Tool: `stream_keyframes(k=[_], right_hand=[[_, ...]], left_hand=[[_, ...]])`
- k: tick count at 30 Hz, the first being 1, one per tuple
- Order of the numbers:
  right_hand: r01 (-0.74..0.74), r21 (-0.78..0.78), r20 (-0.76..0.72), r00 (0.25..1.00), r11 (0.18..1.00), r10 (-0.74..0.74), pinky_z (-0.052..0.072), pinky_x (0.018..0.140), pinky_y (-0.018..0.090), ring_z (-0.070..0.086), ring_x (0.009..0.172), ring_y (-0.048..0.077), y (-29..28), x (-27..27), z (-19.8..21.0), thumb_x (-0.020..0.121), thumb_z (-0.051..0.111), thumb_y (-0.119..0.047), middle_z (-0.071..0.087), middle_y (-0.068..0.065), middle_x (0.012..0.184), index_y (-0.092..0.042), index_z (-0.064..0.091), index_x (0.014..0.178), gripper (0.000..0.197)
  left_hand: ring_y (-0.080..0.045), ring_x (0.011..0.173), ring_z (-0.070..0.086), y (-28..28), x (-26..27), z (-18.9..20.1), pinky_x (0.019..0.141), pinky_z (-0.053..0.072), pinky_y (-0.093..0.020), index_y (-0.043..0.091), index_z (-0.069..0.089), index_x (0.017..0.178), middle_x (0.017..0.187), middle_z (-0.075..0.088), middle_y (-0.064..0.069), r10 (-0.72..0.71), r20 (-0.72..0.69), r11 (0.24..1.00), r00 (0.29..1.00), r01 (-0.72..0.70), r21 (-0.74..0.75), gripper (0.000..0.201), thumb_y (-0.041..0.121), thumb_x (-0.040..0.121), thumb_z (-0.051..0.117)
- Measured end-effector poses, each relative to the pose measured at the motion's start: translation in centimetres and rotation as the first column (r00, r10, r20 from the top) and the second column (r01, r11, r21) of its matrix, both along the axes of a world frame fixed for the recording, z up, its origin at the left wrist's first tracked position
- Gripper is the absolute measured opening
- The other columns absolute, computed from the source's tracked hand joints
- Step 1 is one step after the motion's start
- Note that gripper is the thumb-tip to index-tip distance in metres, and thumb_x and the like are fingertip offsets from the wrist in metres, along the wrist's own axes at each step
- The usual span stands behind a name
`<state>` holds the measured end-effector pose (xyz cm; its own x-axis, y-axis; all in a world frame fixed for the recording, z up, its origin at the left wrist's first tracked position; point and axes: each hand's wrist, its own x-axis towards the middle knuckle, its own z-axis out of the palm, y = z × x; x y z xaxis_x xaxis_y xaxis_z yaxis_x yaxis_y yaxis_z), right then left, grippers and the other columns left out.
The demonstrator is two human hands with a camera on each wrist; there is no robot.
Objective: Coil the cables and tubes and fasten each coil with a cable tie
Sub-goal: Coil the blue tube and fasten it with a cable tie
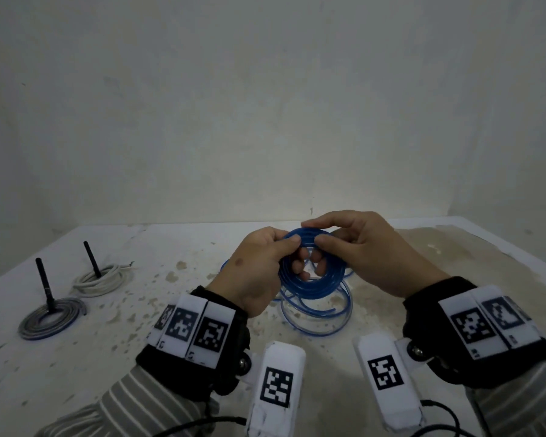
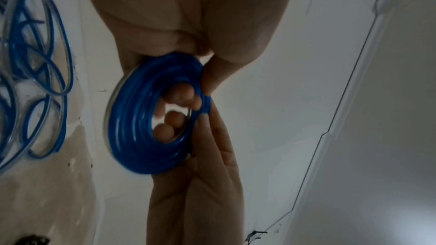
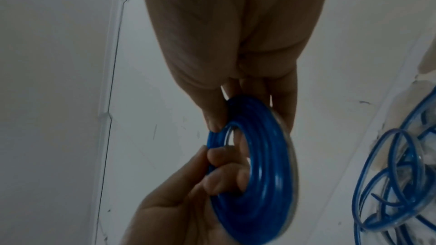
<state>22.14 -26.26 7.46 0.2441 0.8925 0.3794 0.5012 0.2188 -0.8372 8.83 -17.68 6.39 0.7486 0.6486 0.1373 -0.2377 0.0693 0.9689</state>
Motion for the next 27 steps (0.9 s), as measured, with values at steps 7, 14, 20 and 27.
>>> stream_keyframes(k=[7, 14, 20, 27], right_hand=[[-0.048, -0.02, -0.004, 0.999, 0.999, 0.048, 0.05, 0.057, 0.018, 0.063, 0.053, 0.012, 0.0, 0.2, -0.3, 0.088, 0.056, -0.004, 0.068, 0.008, 0.064, -0.018, 0.067, 0.097, 0.019], [0.067, -0.166, 0.042, 0.997, 0.984, -0.061, 0.055, 0.069, 0.029, 0.065, 0.064, 0.013, -0.4, 2.5, -1.0, 0.086, 0.062, -0.022, 0.072, 0.012, 0.077, -0.021, 0.066, 0.098, 0.013], [0.457, -0.4, 0.39, 0.869, 0.795, -0.303, 0.048, 0.076, 0.029, 0.063, 0.088, 0.02, -3.7, 10.2, -3.0, 0.088, 0.06, -0.031, 0.069, 0.006, 0.101, -0.018, 0.066, 0.103, 0.021], [0.657, -0.59, 0.71, 0.699, 0.469, -0.085, 0.041, 0.086, 0.022, 0.056, 0.109, 0.019, -6.7, 14.9, -6.1, 0.088, 0.06, -0.019, 0.061, 0.004, 0.121, -0.012, 0.063, 0.118, 0.031]], left_hand=[[-0.012, 0.04, 0.044, 0.5, 0.0, 0.6, 0.051, 0.052, -0.029, -0.001, 0.05, 0.095, 0.06, 0.054, -0.01, -0.116, -0.069, 0.991, 0.991, 0.111, -0.071, 0.025, 0.019, 0.099, 0.036], [-0.01, 0.041, 0.032, -0.3, 2.1, -0.5, 0.05, 0.043, -0.028, 0.009, 0.042, 0.08, 0.058, 0.047, -0.005, 0.0, -0.139, 1.0, 0.99, -0.002, -0.009, 0.024, 0.02, 0.1, 0.034], [-0.009, 0.04, 0.031, -1.0, 3.9, -1.5, 0.048, 0.043, -0.027, 0.009, 0.041, 0.078, 0.061, 0.045, -0.006, 0.0, -0.167, 0.999, 0.986, 0.006, 0.036, 0.025, 0.018, 0.101, 0.034], [-0.008, 0.039, 0.033, -1.4, 6.0, -2.8, 0.047, 0.045, -0.026, 0.001, 0.051, 0.089, 0.057, 0.047, -0.003, -0.096, -0.18, 0.995, 0.979, 0.097, -0.001, 0.025, 0.017, 0.1, 0.035]])
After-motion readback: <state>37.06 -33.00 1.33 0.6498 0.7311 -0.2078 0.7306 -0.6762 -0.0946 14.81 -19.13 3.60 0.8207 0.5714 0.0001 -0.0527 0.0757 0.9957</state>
